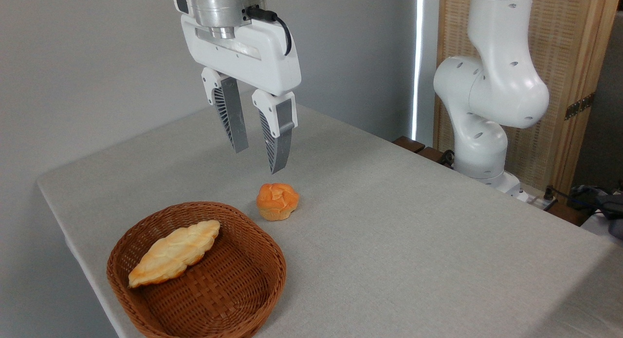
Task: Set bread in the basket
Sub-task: 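Lower the open gripper down over the small orange bun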
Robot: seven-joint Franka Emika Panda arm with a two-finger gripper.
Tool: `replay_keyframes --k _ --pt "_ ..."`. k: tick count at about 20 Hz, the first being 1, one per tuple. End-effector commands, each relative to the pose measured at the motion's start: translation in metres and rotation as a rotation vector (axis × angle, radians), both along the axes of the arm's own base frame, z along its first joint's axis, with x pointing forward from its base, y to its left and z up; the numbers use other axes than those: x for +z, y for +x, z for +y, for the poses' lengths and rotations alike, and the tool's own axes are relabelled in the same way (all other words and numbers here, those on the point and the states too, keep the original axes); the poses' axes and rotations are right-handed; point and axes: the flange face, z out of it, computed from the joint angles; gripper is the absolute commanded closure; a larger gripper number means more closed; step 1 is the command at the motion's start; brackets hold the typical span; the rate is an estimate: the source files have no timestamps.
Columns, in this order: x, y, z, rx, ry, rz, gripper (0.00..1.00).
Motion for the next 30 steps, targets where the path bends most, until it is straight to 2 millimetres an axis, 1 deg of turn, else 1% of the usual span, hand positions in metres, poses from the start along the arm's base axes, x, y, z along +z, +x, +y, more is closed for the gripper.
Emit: replay_keyframes --k 1,3,6,9,12,13,14,16,19,21,22,26,29,30 --pt "-0.016 -0.020 -0.014 -0.029 -0.035 -0.010 0.00" --pt "-0.022 -0.024 -0.017 -0.034 -0.037 -0.008 0.00" --pt "-0.024 -0.036 -0.032 -0.064 -0.041 -0.030 0.00" --pt "-0.029 -0.046 -0.033 -0.065 -0.050 -0.087 0.00" --pt "-0.037 -0.051 -0.054 -0.109 -0.051 -0.077 0.00" --pt "-0.036 -0.057 -0.061 -0.126 -0.055 -0.085 0.00" --pt "-0.040 -0.061 -0.059 -0.128 -0.065 -0.094 0.00" --pt "-0.050 -0.069 -0.066 -0.156 -0.093 -0.096 0.00" --pt "-0.056 -0.070 -0.077 -0.181 -0.106 -0.077 0.00" --pt "-0.060 -0.070 -0.078 -0.182 -0.106 -0.068 0.00" --pt "-0.065 -0.071 -0.087 -0.200 -0.103 -0.057 0.00" --pt "-0.094 -0.073 -0.139 -0.295 -0.079 -0.025 0.00" --pt "-0.113 -0.074 -0.148 -0.315 -0.077 -0.046 0.00" --pt "-0.118 -0.074 -0.156 -0.338 -0.073 -0.049 0.00"
